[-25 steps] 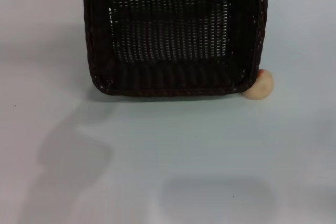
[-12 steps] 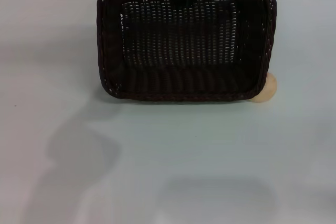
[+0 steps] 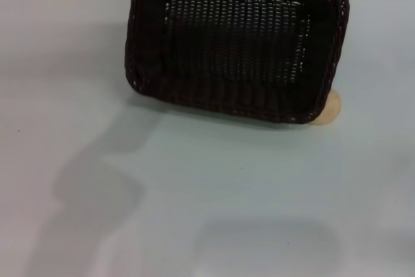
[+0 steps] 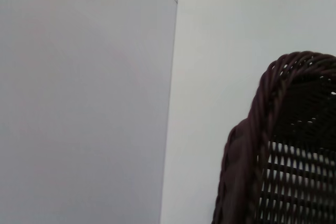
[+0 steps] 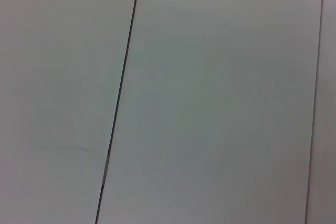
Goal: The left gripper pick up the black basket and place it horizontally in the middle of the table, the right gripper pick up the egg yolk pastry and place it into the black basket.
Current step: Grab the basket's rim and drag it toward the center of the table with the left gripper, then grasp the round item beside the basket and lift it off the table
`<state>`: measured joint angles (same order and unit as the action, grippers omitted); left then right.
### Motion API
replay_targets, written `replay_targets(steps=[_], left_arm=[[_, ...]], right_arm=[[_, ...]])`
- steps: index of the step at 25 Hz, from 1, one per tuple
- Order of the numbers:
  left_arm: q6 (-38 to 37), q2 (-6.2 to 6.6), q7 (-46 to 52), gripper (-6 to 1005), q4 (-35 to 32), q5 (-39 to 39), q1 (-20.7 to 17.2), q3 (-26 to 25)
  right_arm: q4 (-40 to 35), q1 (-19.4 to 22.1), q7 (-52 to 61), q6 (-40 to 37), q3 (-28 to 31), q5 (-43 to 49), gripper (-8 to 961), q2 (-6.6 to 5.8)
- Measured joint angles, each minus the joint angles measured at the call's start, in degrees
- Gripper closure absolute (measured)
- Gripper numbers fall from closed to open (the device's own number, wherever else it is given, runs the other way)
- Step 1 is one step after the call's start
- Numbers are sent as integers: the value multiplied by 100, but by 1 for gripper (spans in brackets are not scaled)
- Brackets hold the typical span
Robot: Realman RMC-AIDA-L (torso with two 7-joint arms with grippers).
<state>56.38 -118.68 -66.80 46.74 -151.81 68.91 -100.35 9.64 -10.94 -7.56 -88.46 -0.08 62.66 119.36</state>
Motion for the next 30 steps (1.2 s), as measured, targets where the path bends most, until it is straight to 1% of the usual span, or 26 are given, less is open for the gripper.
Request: replay_targets(steps=[5,10,12,13,14,15,17,18,19,20,21,22,23,24,25,27,28,29,30], left_arm=[[-351,-8,23,526,-131,17,23,108],[-588,-13,81,289,-154,65,3,111],[-883,-15,282,261,-179,104,-65,112],[-1128,-15,517,246,-76,117,-195,113],[-1128,-15,517,232,-76,117,-195,113],[-1276,-11,632,218,-4,118,-280,108],[-1853,-11,992,219,322,226,-669,111],[-2377,-15,1187,219,654,485,-1107,194],[-2377,-15,1187,220,654,485,-1107,194],[-2630,-11,1234,221,825,675,-1368,283],[-2922,-5,1245,221,1012,896,-1653,417],[-3142,-2,1248,222,1129,1013,-1831,507],[-3836,1,1270,222,1464,1286,-2357,782],[-3836,1,1270,222,1464,1286,-2357,782],[-4111,0,1286,222,1567,1398,-2545,886],[-4869,2,1351,222,1788,1750,-3042,1157],[-5726,11,1435,222,1924,2099,-3467,1462],[-5726,11,1435,221,1924,2099,-3467,1462],[-6256,18,1510,221,1943,2193,-3701,1667]], right_arm=[[-14,-20,0,46,0,0,227,-1],[-35,-39,0,98,0,0,227,-7],[-59,-49,0,125,-1,0,227,-8],[-87,-63,0,143,-1,0,227,-10],[-87,-63,0,143,-1,0,227,-10],[-100,-68,0,148,0,0,227,-10],[-104,-90,0,157,2,0,226,-10],[-104,-115,15,162,7,0,226,-10],[-104,-115,15,162,7,0,226,-10],[-105,-129,28,162,8,0,226,-10],[-107,-153,41,163,8,0,226,-10],[-113,-177,47,163,9,0,226,-11],[-119,-235,50,165,9,0,226,-17],[-119,-235,50,165,9,0,226,-17],[-119,-273,51,167,8,0,226,-17],[-120,-332,52,179,8,0,226,-18],[-119,-386,53,190,8,7,226,-17],[-119,-386,53,190,8,7,226,-17],[-118,-410,54,197,2,15,226,-15]])
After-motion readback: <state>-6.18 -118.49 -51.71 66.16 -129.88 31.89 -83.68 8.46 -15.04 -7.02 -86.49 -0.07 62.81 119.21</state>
